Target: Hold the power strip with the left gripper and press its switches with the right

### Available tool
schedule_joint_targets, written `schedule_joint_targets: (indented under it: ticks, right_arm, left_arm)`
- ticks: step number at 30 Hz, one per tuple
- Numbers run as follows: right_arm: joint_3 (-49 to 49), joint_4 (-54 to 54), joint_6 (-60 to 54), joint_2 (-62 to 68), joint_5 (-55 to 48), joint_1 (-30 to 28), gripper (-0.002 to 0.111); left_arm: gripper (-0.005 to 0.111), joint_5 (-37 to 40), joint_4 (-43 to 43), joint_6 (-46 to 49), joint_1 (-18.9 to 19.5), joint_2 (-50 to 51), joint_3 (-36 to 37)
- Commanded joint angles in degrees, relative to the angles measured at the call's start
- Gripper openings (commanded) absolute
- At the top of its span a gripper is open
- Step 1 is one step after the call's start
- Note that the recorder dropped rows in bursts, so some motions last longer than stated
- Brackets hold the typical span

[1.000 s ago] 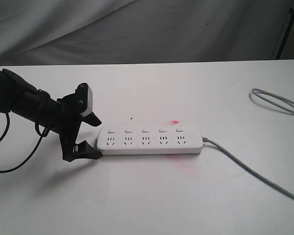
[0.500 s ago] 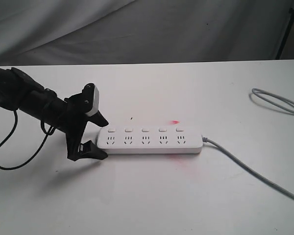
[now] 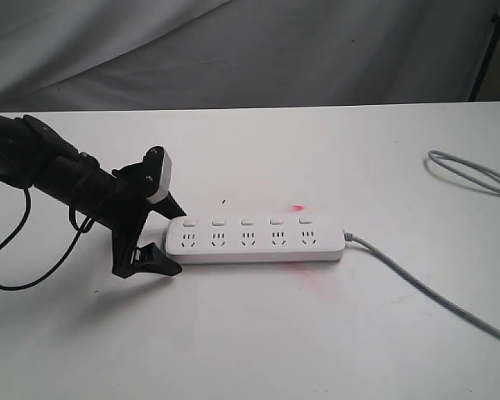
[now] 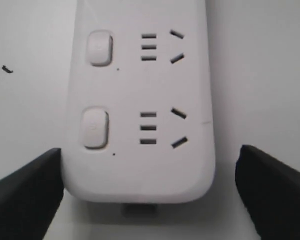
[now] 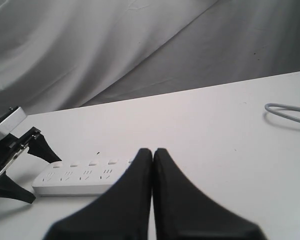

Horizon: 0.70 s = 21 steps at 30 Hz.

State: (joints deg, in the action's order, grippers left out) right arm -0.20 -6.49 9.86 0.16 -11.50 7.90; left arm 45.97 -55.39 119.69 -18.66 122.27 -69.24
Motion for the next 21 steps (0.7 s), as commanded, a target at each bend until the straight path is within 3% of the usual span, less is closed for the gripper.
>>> schedule_joint_targets:
  ticks: [1, 11, 21]
  right_arm:
    - [0.2, -0.4, 0.02, -0.16, 0.04, -0.5, 0.0]
    - [0.2, -0.4, 0.02, -0.16, 0.04, -0.5, 0.0]
    - [0.2, -0.4, 0.02, -0.16, 0.04, -0.5, 0.0]
  left_arm:
    - [0.082, 0.23, 0.51, -0.34, -0.29, -0.04, -0.38]
    - [0.071, 0.0, 0.51, -0.34, -0.29, -0.04, -0.38]
    - [0.069, -0.13, 0.51, -0.34, -0.29, -0.04, -0.38]
